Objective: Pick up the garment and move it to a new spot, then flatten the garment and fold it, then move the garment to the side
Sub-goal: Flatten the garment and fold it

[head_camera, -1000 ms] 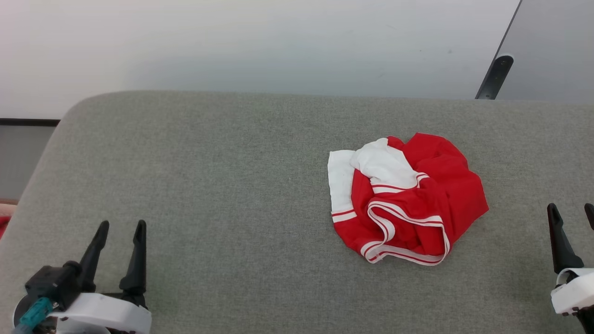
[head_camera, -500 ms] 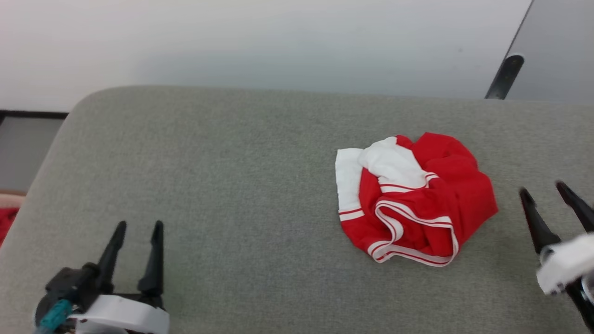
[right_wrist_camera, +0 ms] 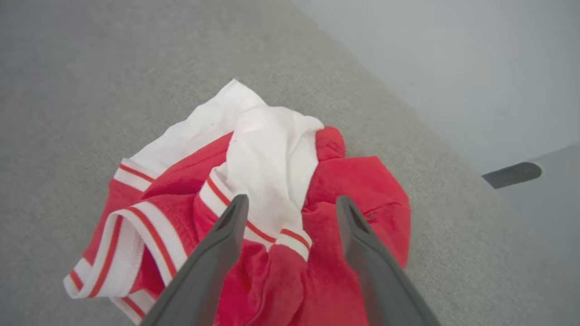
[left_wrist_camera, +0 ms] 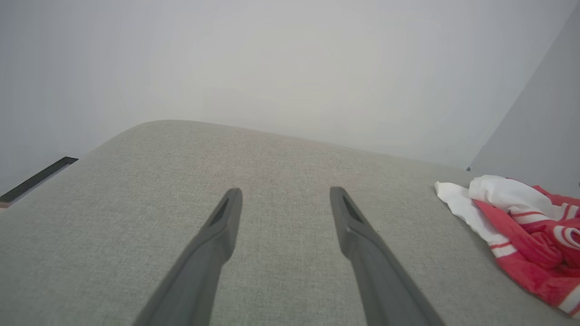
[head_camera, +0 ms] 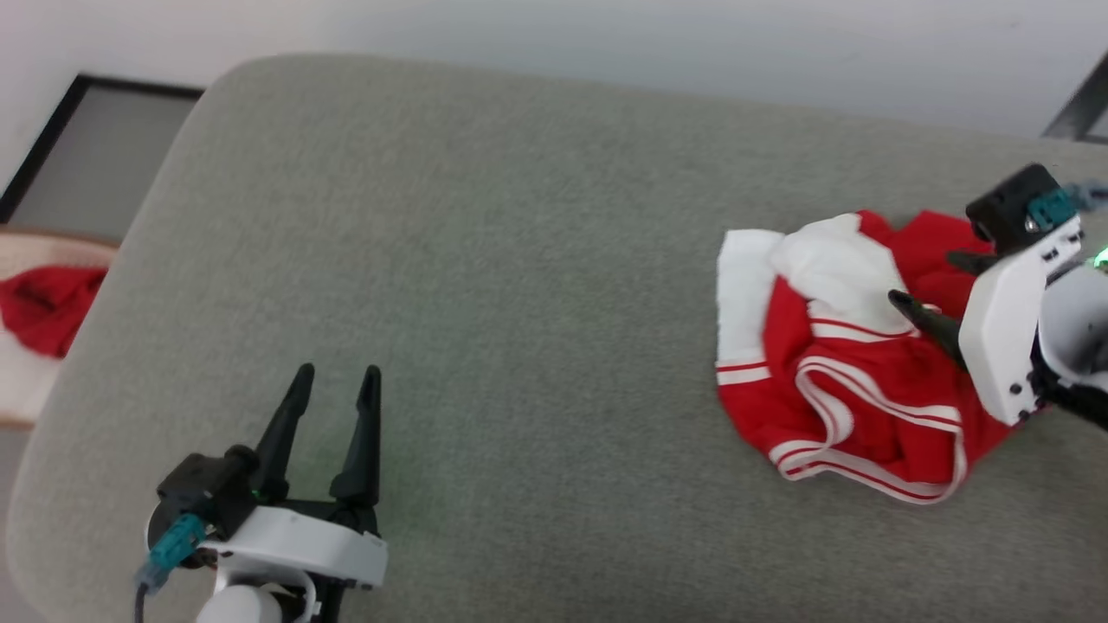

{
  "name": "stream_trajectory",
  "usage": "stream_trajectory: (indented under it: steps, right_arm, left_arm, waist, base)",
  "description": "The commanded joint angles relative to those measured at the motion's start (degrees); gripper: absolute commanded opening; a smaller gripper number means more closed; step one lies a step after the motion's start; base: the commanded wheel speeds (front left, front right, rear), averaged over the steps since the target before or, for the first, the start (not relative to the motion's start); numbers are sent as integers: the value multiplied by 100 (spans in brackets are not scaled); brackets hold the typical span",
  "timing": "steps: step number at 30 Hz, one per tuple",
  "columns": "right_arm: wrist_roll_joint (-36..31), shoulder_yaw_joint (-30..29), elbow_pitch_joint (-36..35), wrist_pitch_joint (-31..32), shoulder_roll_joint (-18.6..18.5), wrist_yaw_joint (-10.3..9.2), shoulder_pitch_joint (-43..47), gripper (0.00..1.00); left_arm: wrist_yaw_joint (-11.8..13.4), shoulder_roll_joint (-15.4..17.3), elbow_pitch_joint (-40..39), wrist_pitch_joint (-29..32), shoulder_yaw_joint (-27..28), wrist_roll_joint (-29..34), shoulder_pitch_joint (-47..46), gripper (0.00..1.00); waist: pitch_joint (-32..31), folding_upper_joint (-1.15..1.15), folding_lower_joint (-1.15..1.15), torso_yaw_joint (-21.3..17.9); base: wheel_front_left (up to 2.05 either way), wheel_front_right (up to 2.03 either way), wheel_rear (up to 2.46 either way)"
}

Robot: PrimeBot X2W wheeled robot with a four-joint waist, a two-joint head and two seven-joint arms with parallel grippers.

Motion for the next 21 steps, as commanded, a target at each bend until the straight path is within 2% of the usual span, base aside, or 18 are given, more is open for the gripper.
stream_trajectory:
  steps: [1,6,15,16,17,18,19,20,21]
  right_arm:
    - [186,192,68,147,-91,-3,-235,100]
    - [651,864,198,624,-369,-3,-903,100]
    - [989,1774,427,672,-505,-2,-1596,100]
    - [1022,1875,449,662,-515,-2,-1644,79]
    - [1035,1952,468,633,-529,-2,-1683,49]
    - [1054,2030,493,606,-537,-2,-1733,38]
    - [1071,2102,523,568,-542,-2,-1770,4]
    - [1083,2168,533,524,-540,-2,-1812,0]
    - [1104,2204,546,460,-533,-2,-1862,0]
  left_arm:
    - [-23,-55,-8,1,-11,46,-99,100]
    - [-36,-232,-10,1,-41,57,-256,100]
    - [-46,-426,82,1,-208,-11,-516,100]
    - [-47,-430,91,1,-217,-15,-537,100]
    - [-47,-433,97,1,-224,-23,-554,100]
    - [-47,-438,100,1,-227,-38,-560,100]
    - [-47,-441,109,1,-227,-50,-557,100]
    - [-47,-438,117,1,-221,-53,-547,100]
    - [-46,-432,122,1,-208,-57,-537,100]
  waist:
    - [467,0,0,450]
    - [787,0,0,655]
    - [1095,0,0,812]
    - [1101,0,0,819]
    - [1103,0,0,823]
    - [1104,0,0,824]
    - [1096,0,0,822]
    - [1084,0,0,814]
    - [1070,0,0,799]
  base:
    - [0,0,0]
    - [0,0,0]
    - [0,0,0]
    - [0,0,0]
    - [0,0,0]
    - [0,0,0]
    - [0,0,0]
    - [0,0,0]
    - [0,0,0]
